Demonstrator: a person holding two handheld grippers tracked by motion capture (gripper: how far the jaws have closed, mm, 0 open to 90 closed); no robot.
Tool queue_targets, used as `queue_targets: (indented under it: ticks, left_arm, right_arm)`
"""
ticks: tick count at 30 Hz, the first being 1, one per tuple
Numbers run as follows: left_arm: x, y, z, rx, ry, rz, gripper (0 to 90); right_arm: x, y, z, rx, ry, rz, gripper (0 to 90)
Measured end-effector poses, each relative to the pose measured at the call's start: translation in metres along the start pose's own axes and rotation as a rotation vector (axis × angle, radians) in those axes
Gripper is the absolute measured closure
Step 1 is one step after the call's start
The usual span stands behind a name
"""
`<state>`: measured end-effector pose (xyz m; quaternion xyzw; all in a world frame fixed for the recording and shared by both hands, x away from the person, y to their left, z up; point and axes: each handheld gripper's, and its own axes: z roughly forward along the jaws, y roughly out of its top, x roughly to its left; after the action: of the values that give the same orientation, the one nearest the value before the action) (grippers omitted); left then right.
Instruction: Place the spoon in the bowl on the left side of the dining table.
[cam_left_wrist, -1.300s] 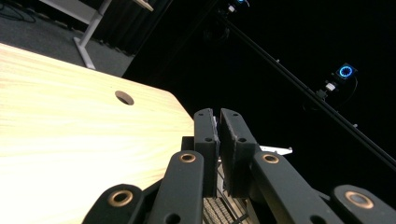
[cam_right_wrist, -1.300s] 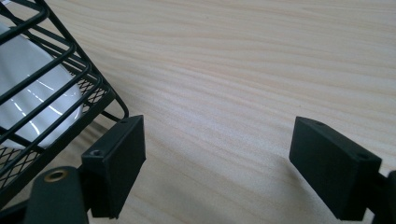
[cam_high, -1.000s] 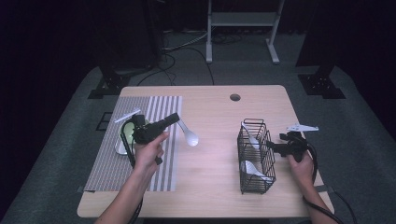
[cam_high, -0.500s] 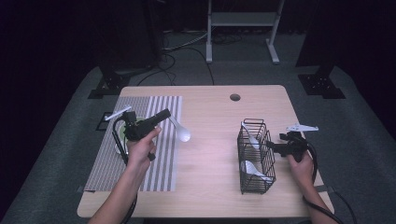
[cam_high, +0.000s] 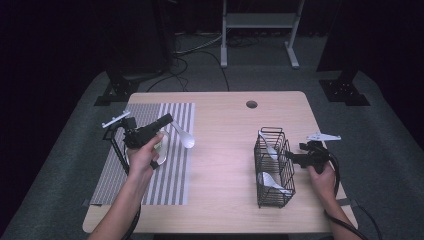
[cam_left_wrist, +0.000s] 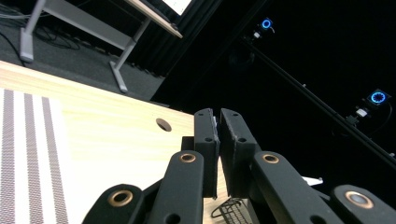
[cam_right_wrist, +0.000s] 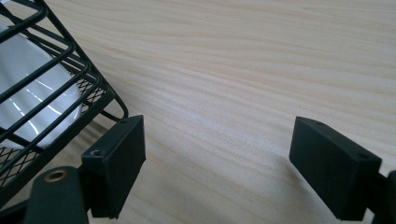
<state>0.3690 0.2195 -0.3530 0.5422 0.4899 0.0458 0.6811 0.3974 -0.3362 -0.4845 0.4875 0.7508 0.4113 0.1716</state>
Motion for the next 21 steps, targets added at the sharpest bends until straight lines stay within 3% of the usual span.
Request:
queue_targets:
  ticks: [21]
  left_arm:
    - [0.014, 0.009, -0.011, -0.037, 0.037, -0.015, 85.6]
  right_arm:
    - [0.0, 0.0, 0.0, 0.0, -0.001, 0.0, 17.3]
